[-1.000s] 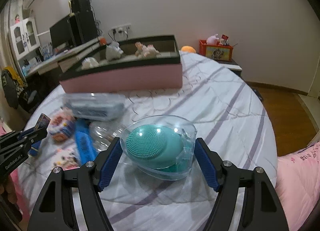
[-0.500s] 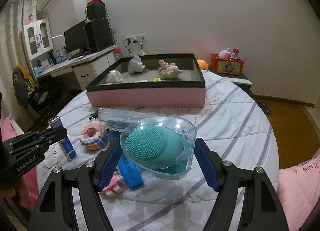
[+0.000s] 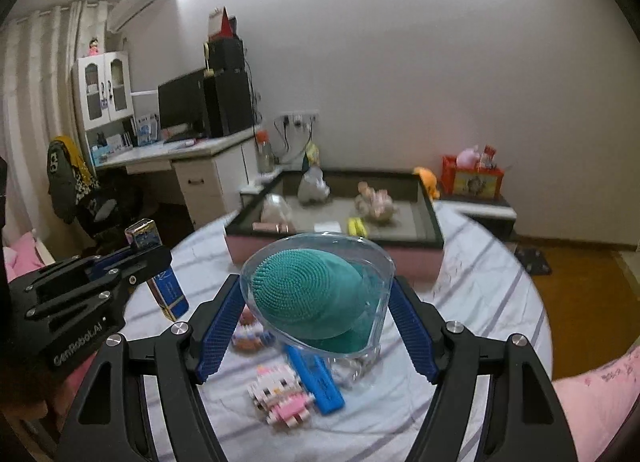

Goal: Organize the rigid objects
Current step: 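Lift and carry the package and teal brush case over the pink box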

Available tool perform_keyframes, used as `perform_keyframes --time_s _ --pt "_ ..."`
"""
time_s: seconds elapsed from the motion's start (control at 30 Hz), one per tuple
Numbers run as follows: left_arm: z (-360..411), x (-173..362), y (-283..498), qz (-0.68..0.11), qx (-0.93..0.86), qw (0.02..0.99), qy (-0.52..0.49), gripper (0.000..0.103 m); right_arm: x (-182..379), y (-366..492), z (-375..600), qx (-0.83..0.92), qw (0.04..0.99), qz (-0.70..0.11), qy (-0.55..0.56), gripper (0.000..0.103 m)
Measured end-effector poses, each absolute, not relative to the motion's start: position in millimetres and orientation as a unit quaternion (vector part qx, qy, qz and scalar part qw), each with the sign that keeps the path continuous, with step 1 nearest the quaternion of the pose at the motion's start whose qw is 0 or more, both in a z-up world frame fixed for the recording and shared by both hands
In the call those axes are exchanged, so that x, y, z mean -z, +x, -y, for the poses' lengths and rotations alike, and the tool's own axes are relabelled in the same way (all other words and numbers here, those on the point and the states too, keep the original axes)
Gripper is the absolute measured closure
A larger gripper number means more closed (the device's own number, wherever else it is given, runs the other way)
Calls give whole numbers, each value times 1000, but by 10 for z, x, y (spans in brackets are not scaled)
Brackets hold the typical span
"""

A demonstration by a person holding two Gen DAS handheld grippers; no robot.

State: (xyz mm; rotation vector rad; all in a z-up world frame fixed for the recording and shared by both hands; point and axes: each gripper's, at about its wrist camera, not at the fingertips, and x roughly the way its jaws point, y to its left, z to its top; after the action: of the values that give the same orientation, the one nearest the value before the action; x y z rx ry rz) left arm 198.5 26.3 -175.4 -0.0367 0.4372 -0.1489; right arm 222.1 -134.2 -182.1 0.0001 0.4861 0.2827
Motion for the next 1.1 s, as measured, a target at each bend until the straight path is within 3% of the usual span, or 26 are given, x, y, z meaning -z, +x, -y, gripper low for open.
perform_keyframes --time_s 0.3,0.8,1.1 --pt "-113 1508 1864 -182 70 981 3 88 1532 2103 1337 -123 975 -183 2 29" --pt "45 1377 1890 -160 44 985 47 88 1452 2125 1369 -123 977 -174 6 29" --pt "60 1287 2335 -155 27 985 75 88 1430 2510 1330 -133 975 -179 2 29"
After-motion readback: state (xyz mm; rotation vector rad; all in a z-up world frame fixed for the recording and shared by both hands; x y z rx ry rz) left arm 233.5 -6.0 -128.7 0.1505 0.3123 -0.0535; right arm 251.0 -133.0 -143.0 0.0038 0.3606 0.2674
